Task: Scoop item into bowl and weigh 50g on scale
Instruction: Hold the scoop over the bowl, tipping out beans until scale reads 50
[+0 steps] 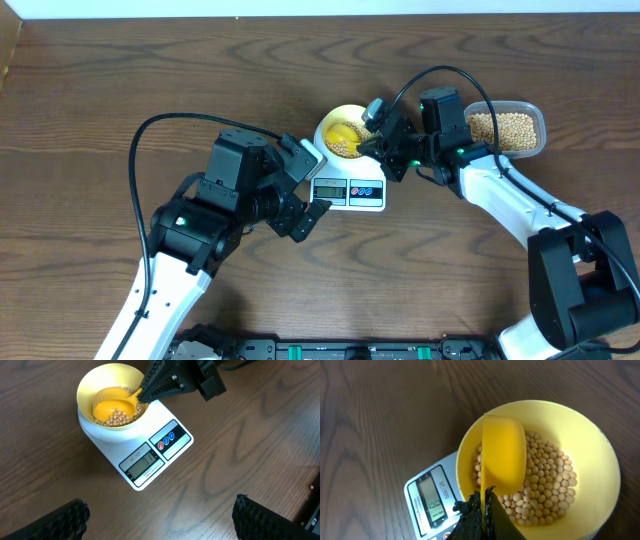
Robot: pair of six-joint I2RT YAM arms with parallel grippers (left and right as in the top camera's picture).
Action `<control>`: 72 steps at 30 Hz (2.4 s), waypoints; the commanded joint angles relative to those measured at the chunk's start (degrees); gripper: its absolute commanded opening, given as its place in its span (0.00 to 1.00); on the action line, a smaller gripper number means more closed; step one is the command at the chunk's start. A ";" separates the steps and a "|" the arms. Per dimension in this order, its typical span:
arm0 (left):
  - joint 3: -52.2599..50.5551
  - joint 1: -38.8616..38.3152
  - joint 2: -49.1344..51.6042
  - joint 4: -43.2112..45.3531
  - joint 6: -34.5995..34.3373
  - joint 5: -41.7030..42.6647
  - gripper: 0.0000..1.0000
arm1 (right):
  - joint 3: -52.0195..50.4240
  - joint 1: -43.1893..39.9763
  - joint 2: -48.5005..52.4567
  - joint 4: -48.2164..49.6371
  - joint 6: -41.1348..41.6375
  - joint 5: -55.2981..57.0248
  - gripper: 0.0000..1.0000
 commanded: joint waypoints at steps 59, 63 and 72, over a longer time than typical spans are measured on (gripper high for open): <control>0.04 0.35 0.28 0.02 0.98 0.74 0.94 | 0.28 -2.49 0.55 7.30 2.49 -0.76 0.01; 0.04 0.35 0.28 0.02 0.98 0.74 0.94 | 0.31 -3.21 0.55 8.94 2.08 -1.16 0.01; 0.04 0.35 0.28 0.02 0.98 0.74 0.94 | 0.31 -3.37 0.55 9.27 1.07 -1.09 0.01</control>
